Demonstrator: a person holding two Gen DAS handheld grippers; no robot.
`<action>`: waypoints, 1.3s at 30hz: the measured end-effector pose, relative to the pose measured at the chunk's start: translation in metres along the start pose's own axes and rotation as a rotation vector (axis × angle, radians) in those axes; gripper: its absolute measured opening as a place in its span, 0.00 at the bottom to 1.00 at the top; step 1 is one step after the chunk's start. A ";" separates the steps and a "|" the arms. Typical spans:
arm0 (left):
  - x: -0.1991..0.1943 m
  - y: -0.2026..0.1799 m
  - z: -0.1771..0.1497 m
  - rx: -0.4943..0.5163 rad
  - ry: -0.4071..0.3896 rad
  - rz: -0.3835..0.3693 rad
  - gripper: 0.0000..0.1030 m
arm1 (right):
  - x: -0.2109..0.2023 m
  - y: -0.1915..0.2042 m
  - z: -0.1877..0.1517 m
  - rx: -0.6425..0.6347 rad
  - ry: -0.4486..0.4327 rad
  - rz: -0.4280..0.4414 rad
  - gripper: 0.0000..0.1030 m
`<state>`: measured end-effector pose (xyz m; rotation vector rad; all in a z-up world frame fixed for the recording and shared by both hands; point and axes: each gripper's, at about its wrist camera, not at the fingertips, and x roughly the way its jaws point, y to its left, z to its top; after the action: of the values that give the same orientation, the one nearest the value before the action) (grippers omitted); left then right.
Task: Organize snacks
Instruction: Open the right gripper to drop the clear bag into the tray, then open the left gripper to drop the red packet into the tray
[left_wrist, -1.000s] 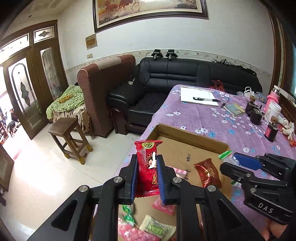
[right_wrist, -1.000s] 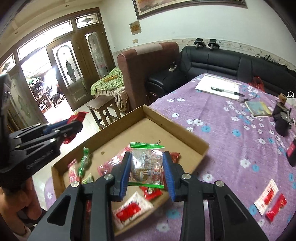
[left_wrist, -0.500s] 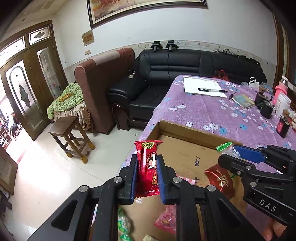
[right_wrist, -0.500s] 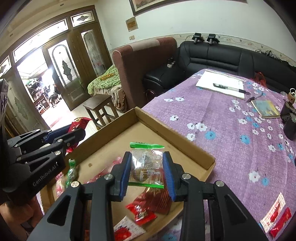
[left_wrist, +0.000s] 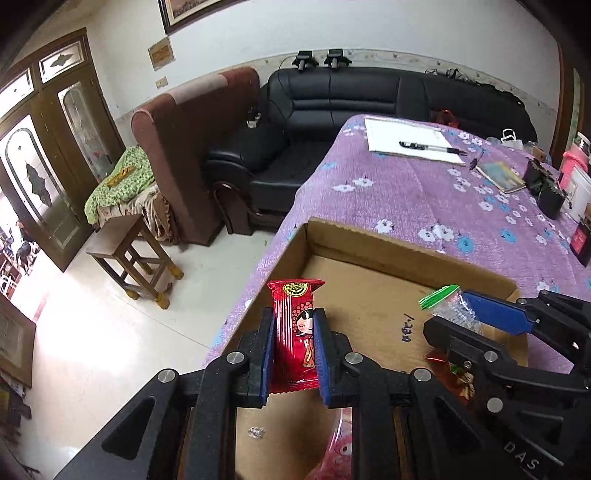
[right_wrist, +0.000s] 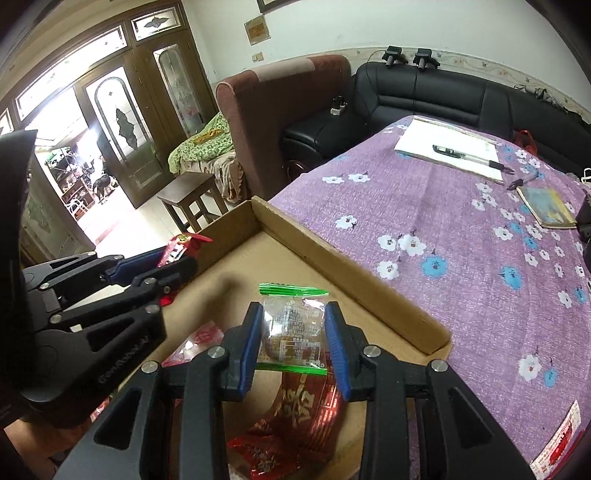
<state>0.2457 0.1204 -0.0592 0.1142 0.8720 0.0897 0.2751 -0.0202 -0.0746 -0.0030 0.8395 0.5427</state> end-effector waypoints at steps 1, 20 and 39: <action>0.004 0.000 0.000 0.000 0.012 0.000 0.20 | 0.001 0.000 0.000 0.001 0.002 -0.002 0.33; 0.010 0.003 0.006 -0.027 0.049 0.010 0.42 | -0.003 -0.007 0.001 0.021 0.000 -0.011 0.33; -0.074 -0.029 -0.007 0.002 -0.099 -0.028 0.73 | -0.104 -0.042 -0.049 0.106 -0.108 -0.037 0.33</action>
<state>0.1939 0.0827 -0.0121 0.1071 0.7751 0.0564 0.2035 -0.1142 -0.0425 0.1072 0.7601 0.4592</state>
